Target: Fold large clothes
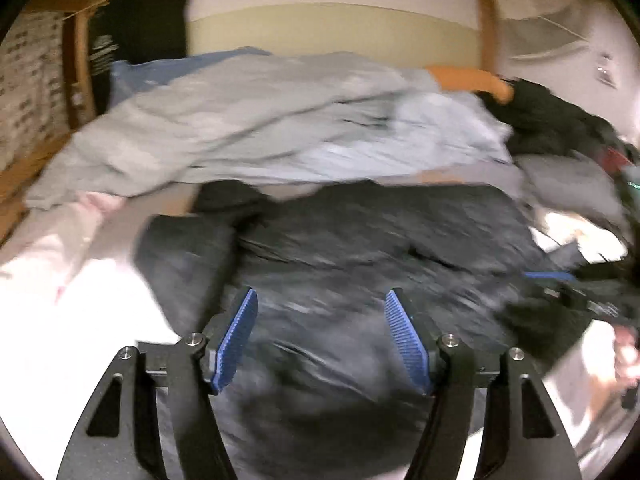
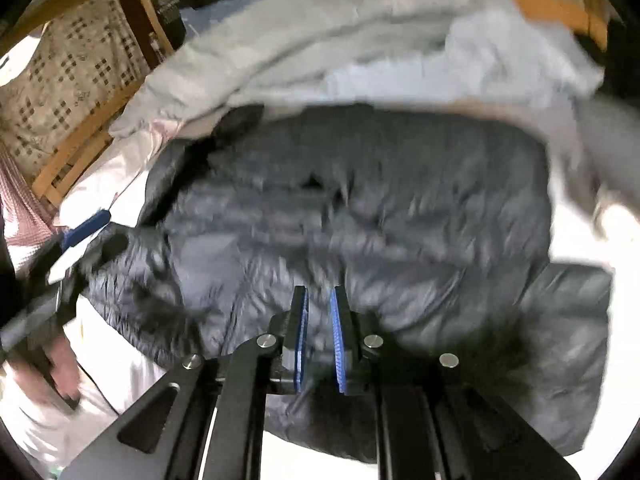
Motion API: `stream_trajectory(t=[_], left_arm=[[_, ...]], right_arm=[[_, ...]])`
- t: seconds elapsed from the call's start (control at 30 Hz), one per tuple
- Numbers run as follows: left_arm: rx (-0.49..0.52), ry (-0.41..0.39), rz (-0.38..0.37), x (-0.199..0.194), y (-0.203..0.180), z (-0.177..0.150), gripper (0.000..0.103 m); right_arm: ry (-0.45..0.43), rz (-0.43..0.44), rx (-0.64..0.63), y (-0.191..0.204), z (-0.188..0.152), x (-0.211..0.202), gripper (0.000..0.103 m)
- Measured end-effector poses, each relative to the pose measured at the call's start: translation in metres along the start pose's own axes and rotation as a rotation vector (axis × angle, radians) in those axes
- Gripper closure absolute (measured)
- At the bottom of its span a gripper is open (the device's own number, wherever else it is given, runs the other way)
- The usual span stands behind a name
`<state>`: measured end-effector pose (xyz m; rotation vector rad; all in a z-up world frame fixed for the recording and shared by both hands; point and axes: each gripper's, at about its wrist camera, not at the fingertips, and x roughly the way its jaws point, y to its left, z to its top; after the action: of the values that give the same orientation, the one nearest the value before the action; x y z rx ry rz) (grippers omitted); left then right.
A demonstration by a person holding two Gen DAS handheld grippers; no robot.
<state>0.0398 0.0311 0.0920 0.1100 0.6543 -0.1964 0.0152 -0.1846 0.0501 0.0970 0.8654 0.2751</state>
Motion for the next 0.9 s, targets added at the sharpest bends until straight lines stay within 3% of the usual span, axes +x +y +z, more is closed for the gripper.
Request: stream_trajectory(t=[0.13, 0.2, 0.27, 0.3, 0.33, 0.37, 0.43, 0.63, 0.8, 0.9], left_arm=[[-0.065, 0.007, 0.130, 0.015, 0.053, 0.035, 0.037], [-0.145, -0.054, 0.154, 0.014, 0.079, 0.034, 0.037], [-0.219, -0.125, 0.129, 0.012, 0.103, 0.026, 0.037], [-0.220, -0.151, 0.146, 0.013, 0.110, 0.022, 0.036], [-0.203, -0.149, 0.213, 0.017, 0.117, 0.021, 0.036], [-0.186, -0.136, 0.272, 0.022, 0.123, 0.020, 0.037], [-0.192, -0.129, 0.315, 0.025, 0.137, 0.019, 0.037], [-0.319, -0.125, 0.315, 0.021, 0.172, 0.019, 0.037], [-0.332, -0.112, 0.327, 0.025, 0.176, 0.022, 0.037], [-0.324, -0.104, 0.308, 0.028, 0.173, 0.023, 0.037]], right_arm=[[-0.015, -0.042, -0.034, 0.017, 0.025, -0.002, 0.083], [-0.005, -0.037, -0.042, 0.031, 0.043, 0.008, 0.077], [0.009, -0.035, -0.048, 0.043, 0.057, 0.022, 0.064], [0.013, -0.034, -0.047, 0.052, 0.067, 0.035, 0.048], [0.007, -0.032, -0.047, 0.060, 0.078, 0.046, 0.037], [0.007, -0.035, -0.053, 0.066, 0.085, 0.056, 0.037], [0.030, -0.032, -0.100, 0.086, 0.104, 0.087, 0.037], [0.139, -0.024, -0.276, 0.155, 0.135, 0.190, 0.037], [0.149, -0.098, -0.374, 0.186, 0.138, 0.246, 0.052], [0.139, -0.102, -0.351, 0.185, 0.134, 0.264, 0.070]])
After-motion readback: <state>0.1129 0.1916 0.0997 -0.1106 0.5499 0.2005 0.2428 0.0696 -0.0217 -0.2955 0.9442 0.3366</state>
